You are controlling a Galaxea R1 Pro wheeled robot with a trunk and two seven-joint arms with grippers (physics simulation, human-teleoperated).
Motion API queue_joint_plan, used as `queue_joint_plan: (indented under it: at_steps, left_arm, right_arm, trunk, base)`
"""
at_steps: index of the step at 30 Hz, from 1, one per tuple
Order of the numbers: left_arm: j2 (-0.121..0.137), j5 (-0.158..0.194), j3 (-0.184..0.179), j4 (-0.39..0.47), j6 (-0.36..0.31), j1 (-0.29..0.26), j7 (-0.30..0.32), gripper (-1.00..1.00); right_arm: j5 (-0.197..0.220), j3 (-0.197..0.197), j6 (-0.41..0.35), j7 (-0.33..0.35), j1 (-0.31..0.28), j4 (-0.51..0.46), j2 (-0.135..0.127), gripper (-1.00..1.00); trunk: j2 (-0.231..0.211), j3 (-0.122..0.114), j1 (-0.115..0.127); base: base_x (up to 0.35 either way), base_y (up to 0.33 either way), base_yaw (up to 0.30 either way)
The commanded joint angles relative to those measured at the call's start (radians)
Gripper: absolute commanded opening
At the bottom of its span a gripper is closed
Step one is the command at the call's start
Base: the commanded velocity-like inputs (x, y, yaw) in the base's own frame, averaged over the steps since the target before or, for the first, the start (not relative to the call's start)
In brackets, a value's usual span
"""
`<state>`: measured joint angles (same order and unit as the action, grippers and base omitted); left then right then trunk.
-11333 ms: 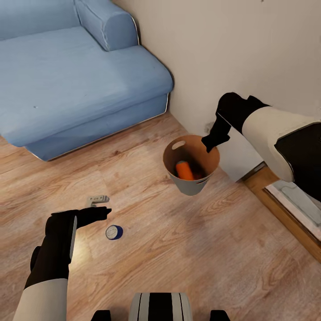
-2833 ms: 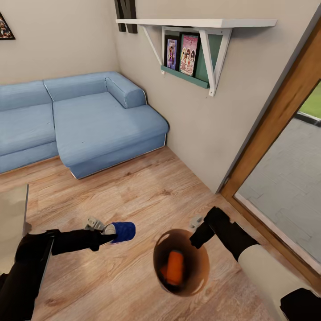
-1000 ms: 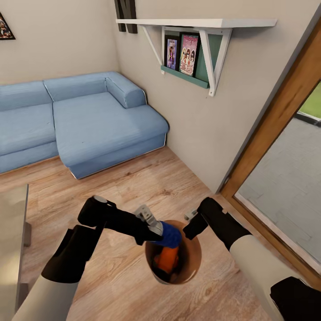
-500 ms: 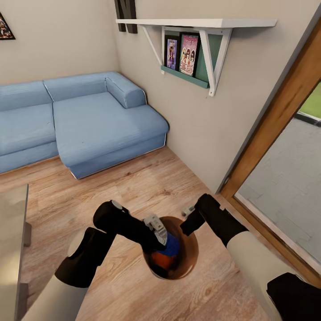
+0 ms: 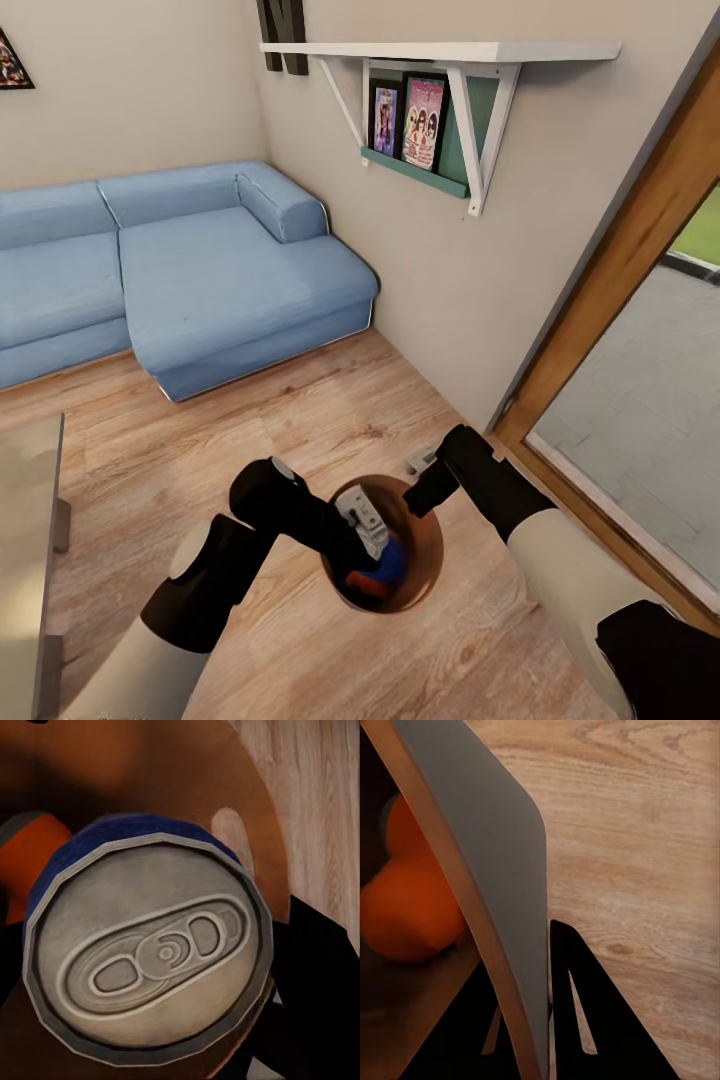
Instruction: Put the three can of soda from the living room inside the tash can in the kitchen.
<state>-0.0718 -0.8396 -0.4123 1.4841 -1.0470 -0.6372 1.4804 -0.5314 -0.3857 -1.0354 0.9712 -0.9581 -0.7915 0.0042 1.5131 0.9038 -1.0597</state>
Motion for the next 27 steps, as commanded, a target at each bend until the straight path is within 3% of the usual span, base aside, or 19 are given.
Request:
queue_joint_plan:
  at_steps: [1, 10, 27]
  left_arm:
    - [0.0, 0.002, -0.002, -0.008, 0.0, 0.0, -0.021, -1.0]
    - [-0.001, 0.002, -0.024, -0.038, 0.0, 0.003, -0.123, -1.0]
    - [-0.005, 0.003, -0.044, -0.095, 0.0, 0.004, -0.174, -1.0]
  right_arm:
    - [0.022, 0.001, -0.012, 0.005, 0.0, 0.0, 0.0, -1.0]
    - [0.022, 0.001, -0.012, 0.005, -0.001, 0.0, 0.0, -1.0]
    - [0.022, 0.001, -0.012, 0.005, -0.002, 0.0, 0.009, -1.0]
  trunk:
    - [0.0, 0.0, 0.0]
    - [0.0, 0.0, 0.0]
    - [0.0, 0.0, 0.0]
  base:
    - [0.0, 0.0, 0.0]
    - [0.0, 0.0, 0.0]
    - [0.0, 0.0, 0.0]
